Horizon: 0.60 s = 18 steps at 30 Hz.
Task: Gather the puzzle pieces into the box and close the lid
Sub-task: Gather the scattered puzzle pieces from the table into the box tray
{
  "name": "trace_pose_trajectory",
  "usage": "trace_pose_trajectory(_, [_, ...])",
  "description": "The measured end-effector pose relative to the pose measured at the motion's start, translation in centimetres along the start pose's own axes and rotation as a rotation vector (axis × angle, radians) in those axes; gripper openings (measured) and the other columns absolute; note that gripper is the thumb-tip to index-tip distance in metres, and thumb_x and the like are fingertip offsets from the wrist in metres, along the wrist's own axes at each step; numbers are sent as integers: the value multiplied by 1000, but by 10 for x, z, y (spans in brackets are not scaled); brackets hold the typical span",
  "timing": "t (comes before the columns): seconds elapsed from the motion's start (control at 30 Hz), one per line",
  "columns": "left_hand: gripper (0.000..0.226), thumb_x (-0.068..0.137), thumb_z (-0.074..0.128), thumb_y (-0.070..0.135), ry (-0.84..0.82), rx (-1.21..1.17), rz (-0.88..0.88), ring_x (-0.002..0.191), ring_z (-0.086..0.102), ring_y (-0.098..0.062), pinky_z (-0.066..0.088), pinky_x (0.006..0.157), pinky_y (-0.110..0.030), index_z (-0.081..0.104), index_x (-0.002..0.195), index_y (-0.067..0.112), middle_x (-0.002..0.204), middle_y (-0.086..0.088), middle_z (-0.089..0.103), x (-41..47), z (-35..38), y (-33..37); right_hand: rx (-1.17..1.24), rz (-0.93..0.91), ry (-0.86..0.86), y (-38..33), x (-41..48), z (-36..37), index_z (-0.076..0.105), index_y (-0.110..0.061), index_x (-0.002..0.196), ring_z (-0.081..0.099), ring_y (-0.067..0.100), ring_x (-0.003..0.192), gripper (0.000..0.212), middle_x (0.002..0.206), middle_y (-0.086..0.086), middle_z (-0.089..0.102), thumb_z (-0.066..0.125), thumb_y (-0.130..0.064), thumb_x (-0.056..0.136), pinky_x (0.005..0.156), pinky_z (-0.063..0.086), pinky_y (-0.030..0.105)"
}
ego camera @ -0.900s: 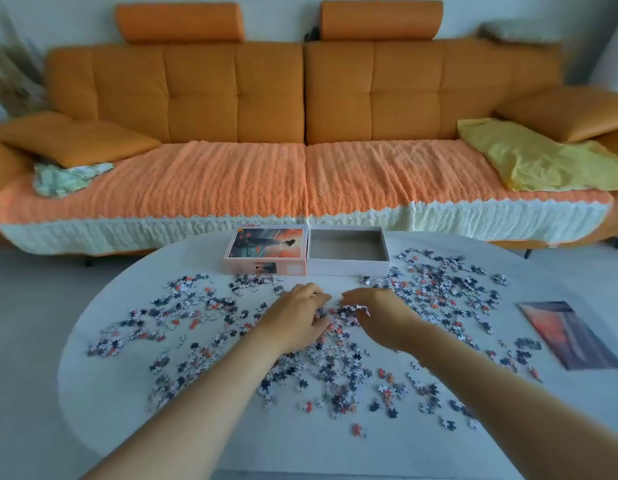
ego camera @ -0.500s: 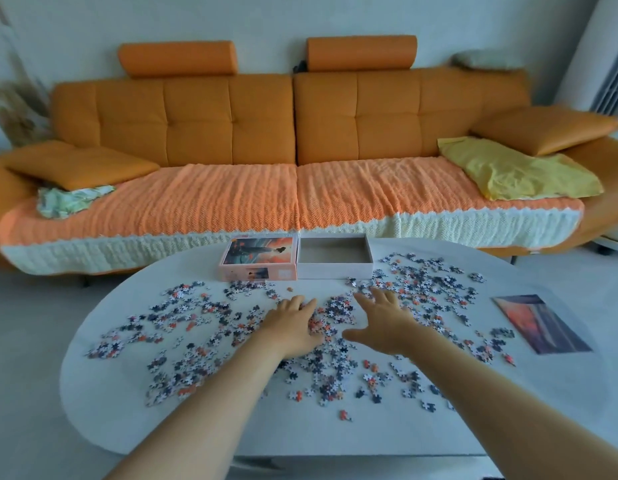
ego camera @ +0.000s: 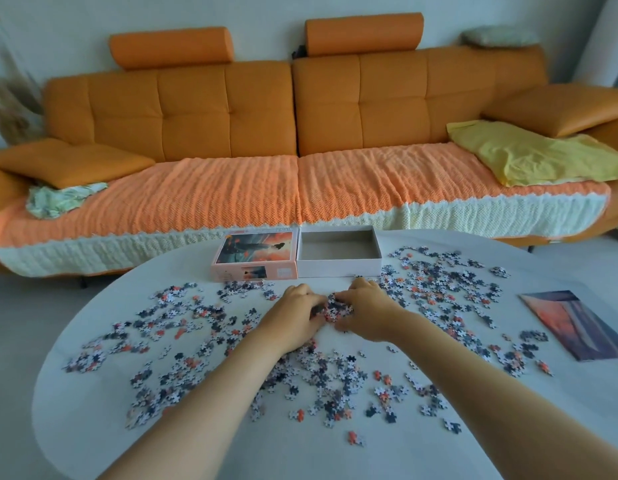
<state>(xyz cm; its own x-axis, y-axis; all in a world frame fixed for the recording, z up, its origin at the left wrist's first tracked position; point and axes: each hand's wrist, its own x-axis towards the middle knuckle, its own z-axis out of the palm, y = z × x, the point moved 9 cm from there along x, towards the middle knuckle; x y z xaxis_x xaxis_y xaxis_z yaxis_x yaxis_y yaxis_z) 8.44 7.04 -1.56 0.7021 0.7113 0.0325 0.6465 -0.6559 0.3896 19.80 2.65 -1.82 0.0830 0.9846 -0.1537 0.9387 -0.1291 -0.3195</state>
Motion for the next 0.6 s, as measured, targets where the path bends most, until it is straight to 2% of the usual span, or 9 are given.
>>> trace_pose_trajectory(0.1, [25, 92, 63, 23, 47, -30, 56, 105, 50, -15, 44, 89, -30, 68, 117, 24, 102, 7, 53, 4, -3, 3, 86, 17, 49, 2, 3, -4, 65, -27, 121, 57, 21, 96, 40, 111, 0, 46, 70, -43, 84, 82, 51, 33])
trace_pose_trajectory(0.17, [23, 91, 66, 21, 65, -69, 63, 100, 53, -14, 43, 86, -26, 69, 113, 23, 97, 10, 52, 5, -4, 4, 122, 27, 45, 3, 5, -6, 60, -25, 128, 61, 15, 84, 48, 122, -2, 45, 72, -38, 83, 67, 50, 22])
trace_pose_trajectory(0.23, [21, 89, 68, 20, 91, -121, 56, 96, 55, -11, 43, 85, -23, 70, 109, 24, 95, 13, 52, 6, -6, 3, 104, 15, 5, 1, 6, -5, 49, -24, 139, 58, 13, 82, 59, 132, -2, 40, 71, -35, 85, 58, 46, 16])
trace_pose_trajectory(0.3, [19, 87, 70, 19, 97, -154, 46, 92, 56, -10, 43, 83, -22, 72, 105, 25, 93, 14, 53, 8, -8, 2, 44, 2, -8, -2, 8, -7, 52, -25, 137, 56, 18, 92, 54, 128, -1, 45, 69, -33, 87, 69, 48, 22])
trace_pose_trajectory(0.33, [17, 86, 71, 17, 91, -166, 39, 91, 57, -10, 42, 82, -22, 72, 102, 24, 92, 13, 55, 10, -9, 1, 31, -3, 1, -3, 10, -9, 60, -25, 130, 56, 20, 95, 44, 121, 0, 51, 68, -31, 87, 76, 49, 26])
trace_pose_trajectory(0.4, [17, 86, 72, 15, 72, -195, 23, 94, 61, -12, 44, 82, -22, 73, 101, 22, 95, 10, 63, 16, -13, 0, 50, -2, 20, -2, 13, -13, 72, -25, 112, 61, 20, 92, 25, 107, -1, 62, 67, -25, 87, 78, 52, 29])
trace_pose_trajectory(0.5, [19, 86, 72, 15, 44, -237, 7, 96, 63, -12, 47, 84, -24, 73, 105, 19, 106, 4, 70, 29, -21, -1, 78, 19, 21, 5, 14, -17, 76, -24, 101, 64, 15, 83, 18, 100, -4, 69, 66, -19, 87, 74, 55, 26])
trace_pose_trajectory(0.6, [19, 87, 71, 16, 67, -268, -9, 88, 63, -8, 45, 79, -21, 73, 106, 19, 106, 3, 71, 44, -34, -3, 139, 38, 41, 13, 20, -32, 77, -23, 97, 65, 11, 65, 13, 91, -5, 72, 68, -19, 87, 55, 49, 15])
